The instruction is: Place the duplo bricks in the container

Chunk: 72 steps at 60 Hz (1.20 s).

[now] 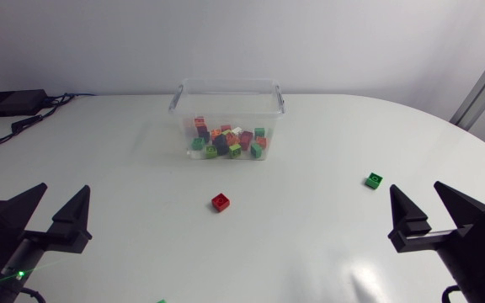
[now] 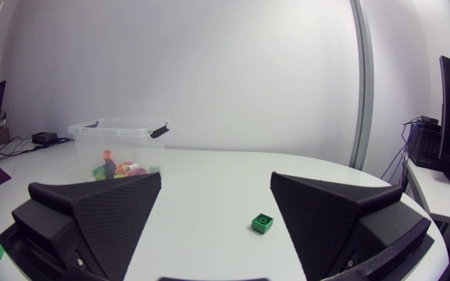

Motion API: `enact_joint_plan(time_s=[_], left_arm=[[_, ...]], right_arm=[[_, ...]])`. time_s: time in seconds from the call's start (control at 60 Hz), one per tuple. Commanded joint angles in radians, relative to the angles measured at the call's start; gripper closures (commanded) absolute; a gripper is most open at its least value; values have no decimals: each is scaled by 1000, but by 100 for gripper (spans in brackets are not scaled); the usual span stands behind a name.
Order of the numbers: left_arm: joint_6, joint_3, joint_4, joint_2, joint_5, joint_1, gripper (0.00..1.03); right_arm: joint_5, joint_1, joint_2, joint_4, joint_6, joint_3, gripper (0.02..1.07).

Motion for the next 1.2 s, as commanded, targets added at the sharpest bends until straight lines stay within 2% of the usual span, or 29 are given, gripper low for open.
enact_joint_plan(time_s=[0.0,0.25,0.45,0.733,0.817,0.967,1.117,1.183], left_arm=[[-23,-16,-3,-8,-2,4,4],[-24,-7,1,-11,-4,15,5],[5,82,-72,4,-8,34,5],[60,277,-144,272,-7,18,6],[85,340,-162,360,-8,-28,6],[74,500,-291,581,-7,-66,8],[166,628,-454,740,-8,-112,8],[229,688,-552,823,-19,-164,8]], right_arm=[[-4,6,-5,-8,14,-19,6],[-1,7,-7,-3,21,-17,6],[-2,10,2,-31,47,55,6],[-2,12,248,-25,47,214,6],[1,2,338,-26,43,276,6],[1,-48,519,-45,38,365,6],[-2,-91,654,-147,38,457,6],[-5,-105,707,-193,37,497,6]])
